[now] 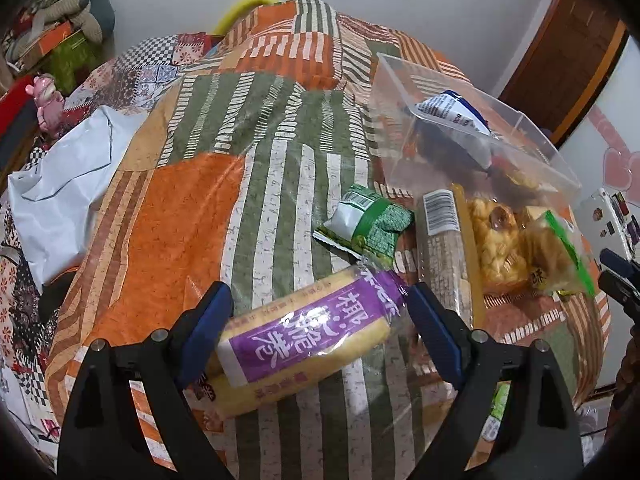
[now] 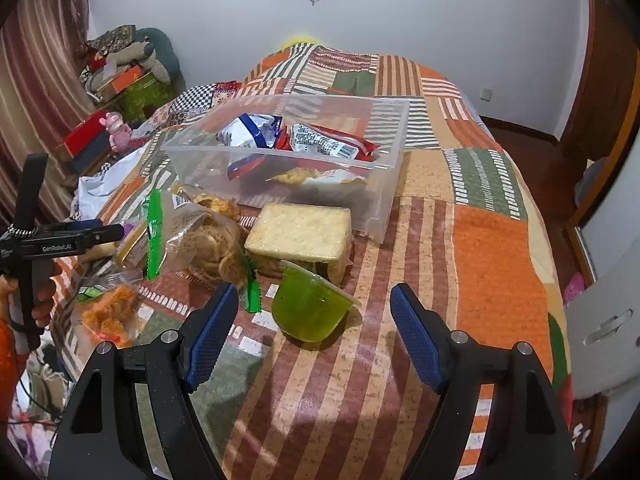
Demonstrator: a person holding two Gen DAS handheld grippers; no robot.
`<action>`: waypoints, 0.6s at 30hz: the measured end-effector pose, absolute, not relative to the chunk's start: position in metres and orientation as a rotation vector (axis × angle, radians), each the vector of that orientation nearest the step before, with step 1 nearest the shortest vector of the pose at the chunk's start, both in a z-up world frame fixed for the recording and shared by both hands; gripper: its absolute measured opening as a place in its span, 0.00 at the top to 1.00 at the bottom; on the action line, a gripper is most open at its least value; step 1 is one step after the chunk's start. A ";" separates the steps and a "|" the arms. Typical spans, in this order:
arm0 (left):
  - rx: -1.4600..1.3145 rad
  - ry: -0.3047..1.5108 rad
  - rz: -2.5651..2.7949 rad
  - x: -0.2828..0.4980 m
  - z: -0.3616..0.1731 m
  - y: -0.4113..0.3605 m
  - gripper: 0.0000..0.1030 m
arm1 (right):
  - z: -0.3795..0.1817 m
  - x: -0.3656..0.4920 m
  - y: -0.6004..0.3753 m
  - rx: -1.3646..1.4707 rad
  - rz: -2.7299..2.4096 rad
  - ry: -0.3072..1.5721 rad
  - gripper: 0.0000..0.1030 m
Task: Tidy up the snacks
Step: 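Reach the left tool to the purple-labelled roll snack and grasp it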
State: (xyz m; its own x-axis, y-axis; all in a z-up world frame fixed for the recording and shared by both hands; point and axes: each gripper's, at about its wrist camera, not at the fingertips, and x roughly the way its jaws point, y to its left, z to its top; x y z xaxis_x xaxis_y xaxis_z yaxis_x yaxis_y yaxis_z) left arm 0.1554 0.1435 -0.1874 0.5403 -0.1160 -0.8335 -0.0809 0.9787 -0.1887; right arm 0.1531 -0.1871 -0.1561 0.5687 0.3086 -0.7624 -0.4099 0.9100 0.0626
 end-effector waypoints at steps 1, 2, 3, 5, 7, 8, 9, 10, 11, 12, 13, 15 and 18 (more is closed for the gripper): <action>-0.211 1.000 -0.029 0.153 -0.186 0.143 0.13 | -0.157 0.153 -0.187 -0.128 0.425 0.869 0.27; -0.210 0.997 -0.036 0.149 -0.185 0.142 0.13 | -0.158 0.154 -0.186 -0.130 0.426 0.871 0.27; -0.208 0.997 -0.043 0.145 -0.183 0.140 0.13 | -0.159 0.155 -0.186 -0.128 0.428 0.874 0.27; -0.204 1.005 -0.056 0.138 -0.182 0.137 0.13 | -0.160 0.157 -0.186 -0.117 0.431 0.880 0.27; -0.203 1.007 -0.069 0.133 -0.180 0.132 0.13 | -0.161 0.158 -0.186 -0.106 0.434 0.884 0.27; -0.205 1.009 -0.079 0.128 -0.180 0.129 0.13 | -0.162 0.158 -0.186 -0.102 0.436 0.885 0.27; -0.209 1.012 -0.091 0.124 -0.179 0.126 0.13 | -0.162 0.158 -0.187 -0.098 0.436 0.885 0.27; -0.213 1.013 -0.100 0.123 -0.179 0.125 0.13 | -0.163 0.158 -0.187 -0.096 0.437 0.886 0.27; -0.216 1.011 -0.114 0.119 -0.178 0.123 0.13 | -0.163 0.158 -0.188 -0.094 0.439 0.888 0.27; -0.211 1.007 -0.119 0.119 -0.177 0.121 0.13 | -0.163 0.158 -0.188 -0.092 0.439 0.889 0.27; -0.200 1.001 -0.117 0.119 -0.176 0.119 0.13 | -0.164 0.159 -0.189 -0.089 0.439 0.891 0.27; -0.176 0.992 -0.086 0.121 -0.175 0.118 0.13 | -0.165 0.160 -0.189 -0.079 0.442 0.897 0.27; -0.163 0.995 -0.043 0.127 -0.178 0.121 0.13 | -0.166 0.165 -0.190 -0.046 0.457 0.917 0.27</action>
